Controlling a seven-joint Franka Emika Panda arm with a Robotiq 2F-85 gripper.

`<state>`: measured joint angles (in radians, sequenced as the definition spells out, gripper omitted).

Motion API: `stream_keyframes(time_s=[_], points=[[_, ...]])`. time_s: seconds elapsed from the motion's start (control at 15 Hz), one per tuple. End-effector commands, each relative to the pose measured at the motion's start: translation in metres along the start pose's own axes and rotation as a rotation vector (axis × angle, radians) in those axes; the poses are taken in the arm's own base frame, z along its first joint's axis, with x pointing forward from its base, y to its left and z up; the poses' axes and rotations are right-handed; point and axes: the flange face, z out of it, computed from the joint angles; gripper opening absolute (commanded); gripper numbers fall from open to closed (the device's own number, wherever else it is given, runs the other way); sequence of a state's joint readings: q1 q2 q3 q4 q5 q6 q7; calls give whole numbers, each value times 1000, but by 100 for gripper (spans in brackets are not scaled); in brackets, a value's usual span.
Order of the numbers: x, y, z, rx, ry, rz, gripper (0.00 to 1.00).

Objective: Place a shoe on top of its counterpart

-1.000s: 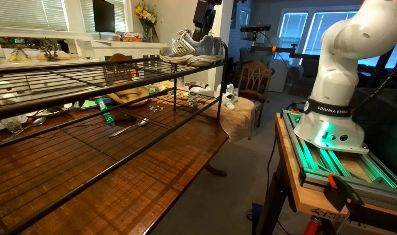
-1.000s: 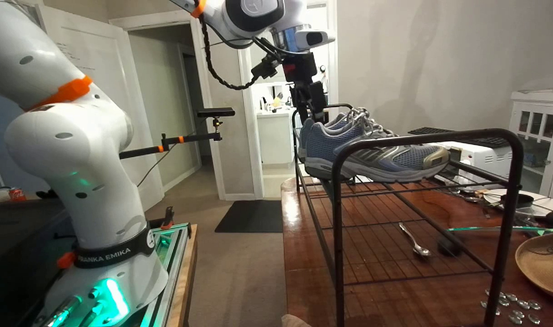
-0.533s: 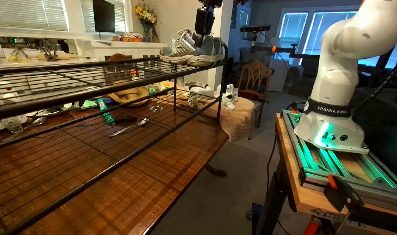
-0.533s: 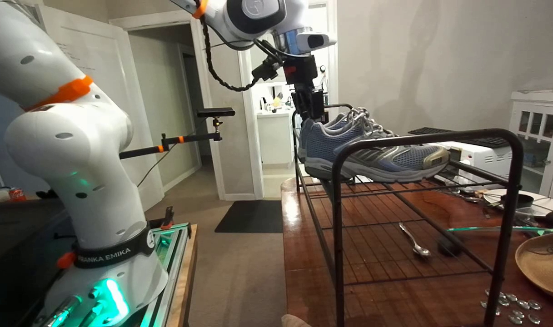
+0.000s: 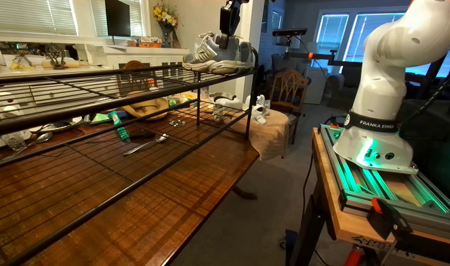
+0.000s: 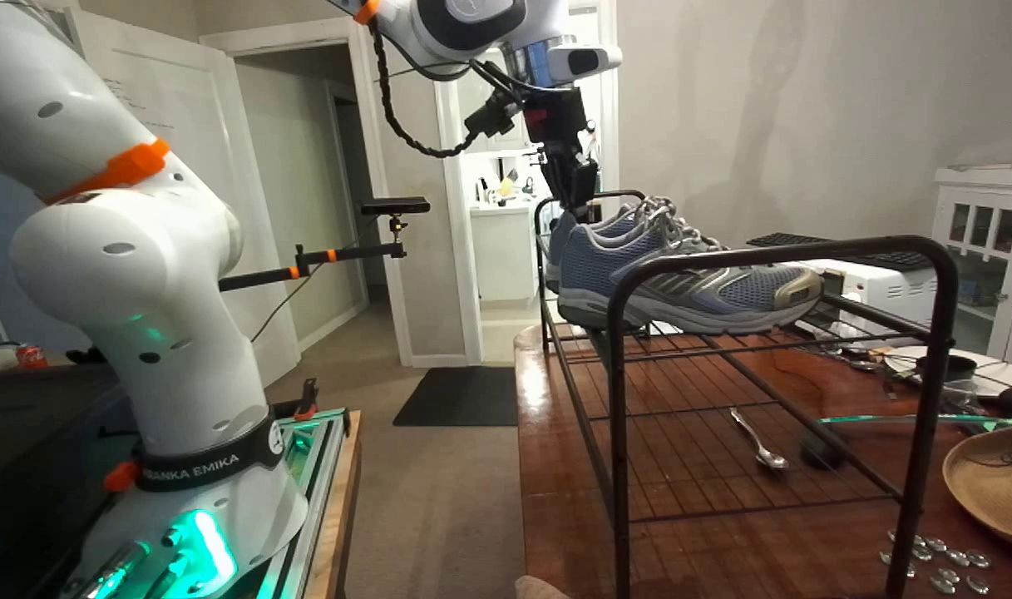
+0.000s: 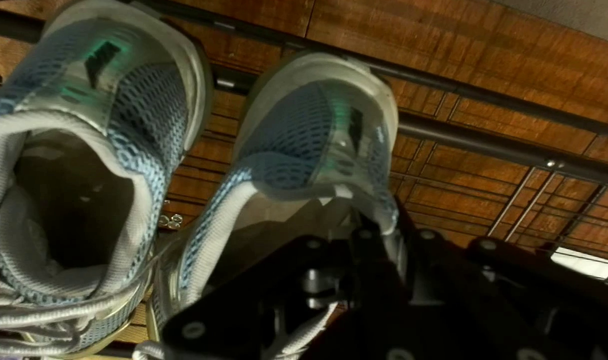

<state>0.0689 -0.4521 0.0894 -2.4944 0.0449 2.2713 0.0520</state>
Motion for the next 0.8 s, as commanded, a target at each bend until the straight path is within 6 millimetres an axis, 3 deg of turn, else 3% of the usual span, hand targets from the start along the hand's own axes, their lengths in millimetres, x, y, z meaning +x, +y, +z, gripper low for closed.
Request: stream_keyframes(time_s=[0.0, 0.73], points=[[6, -3, -16, 26, 3, -19, 2], [30, -9, -69, 13, 47, -108, 2]])
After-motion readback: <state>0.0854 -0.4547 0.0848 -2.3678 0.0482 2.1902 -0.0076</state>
